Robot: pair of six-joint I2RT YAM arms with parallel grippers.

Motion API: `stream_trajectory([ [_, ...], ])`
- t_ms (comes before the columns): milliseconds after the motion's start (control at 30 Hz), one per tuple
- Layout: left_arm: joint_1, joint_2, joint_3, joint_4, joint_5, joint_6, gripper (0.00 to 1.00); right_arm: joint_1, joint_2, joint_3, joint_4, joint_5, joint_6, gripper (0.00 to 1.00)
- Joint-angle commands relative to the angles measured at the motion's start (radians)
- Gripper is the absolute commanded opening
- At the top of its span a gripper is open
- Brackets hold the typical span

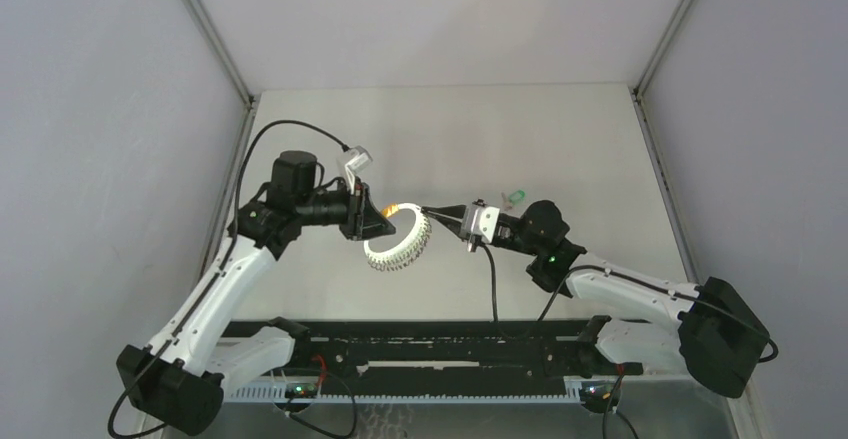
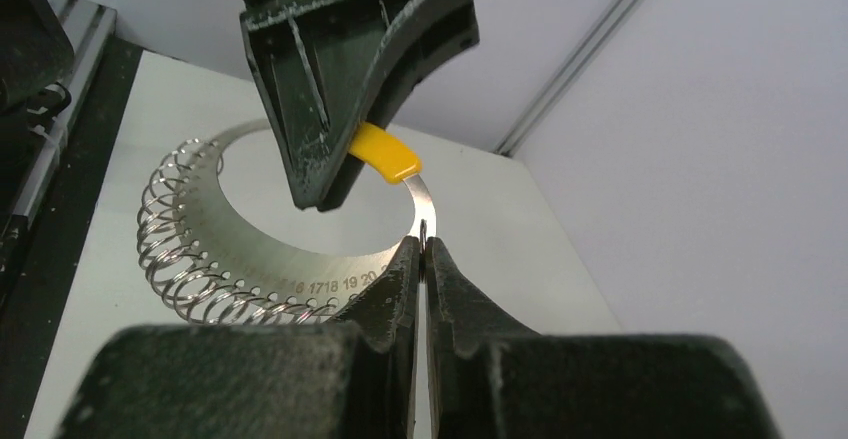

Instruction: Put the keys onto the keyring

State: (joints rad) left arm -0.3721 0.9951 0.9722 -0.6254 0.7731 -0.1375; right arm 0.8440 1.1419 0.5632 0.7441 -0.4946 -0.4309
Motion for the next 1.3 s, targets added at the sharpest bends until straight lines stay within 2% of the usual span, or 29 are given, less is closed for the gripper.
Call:
stream_trajectory([
  [0, 0.013, 0.018, -0.043, 0.101, 0.027, -0.050, 0.31, -0.010, -0.022, 0.036, 0.089, -0.083, 0.022, 0.00],
  [200, 0.026, 0.026, -0.100, 0.184, 0.010, -0.124, 0.48, -0.020, 0.001, 0.043, 0.122, -0.113, 0.047, 0.00],
  [433, 0.039, -0.038, -0.165, 0.272, -0.144, -0.195, 0.63, -0.061, 0.020, 0.055, 0.158, -0.153, 0.100, 0.00],
  [500, 0.039, -0.070, -0.184, 0.297, -0.187, -0.208, 0.70, -0.073, 0.024, 0.061, 0.158, -0.165, 0.112, 0.00],
  [567, 0.039, -0.113, -0.201, 0.323, -0.218, -0.209, 0.73, -0.086, 0.028, 0.064, 0.158, -0.188, 0.125, 0.00],
  [700, 0.030, -0.185, -0.246, 0.432, -0.222, -0.227, 0.73, -0.110, 0.038, 0.069, 0.147, -0.223, 0.136, 0.00],
  [767, 0.001, -0.204, -0.278, 0.541, -0.227, -0.239, 0.71, -0.123, 0.044, 0.070, 0.143, -0.251, 0.147, 0.00],
  [900, -0.093, -0.238, -0.426, 0.852, -0.333, -0.214, 0.66, -0.146, 0.051, 0.076, 0.093, -0.310, 0.145, 0.00],
  [967, -0.094, -0.241, -0.520, 1.057, -0.324, -0.218, 0.65, -0.155, 0.051, 0.077, 0.068, -0.335, 0.137, 0.00],
  [1033, -0.095, -0.230, -0.578, 1.193, -0.310, -0.186, 0.65, -0.161, 0.053, 0.077, 0.060, -0.364, 0.137, 0.00],
  [1167, -0.094, -0.172, -0.571, 1.274, -0.244, -0.102, 0.58, -0.163, 0.064, 0.088, 0.047, -0.404, 0.136, 0.00],
  [1267, -0.094, -0.164, -0.585, 1.350, -0.176, -0.034, 0.56, -0.164, 0.076, 0.104, 0.006, -0.428, 0.118, 0.00],
])
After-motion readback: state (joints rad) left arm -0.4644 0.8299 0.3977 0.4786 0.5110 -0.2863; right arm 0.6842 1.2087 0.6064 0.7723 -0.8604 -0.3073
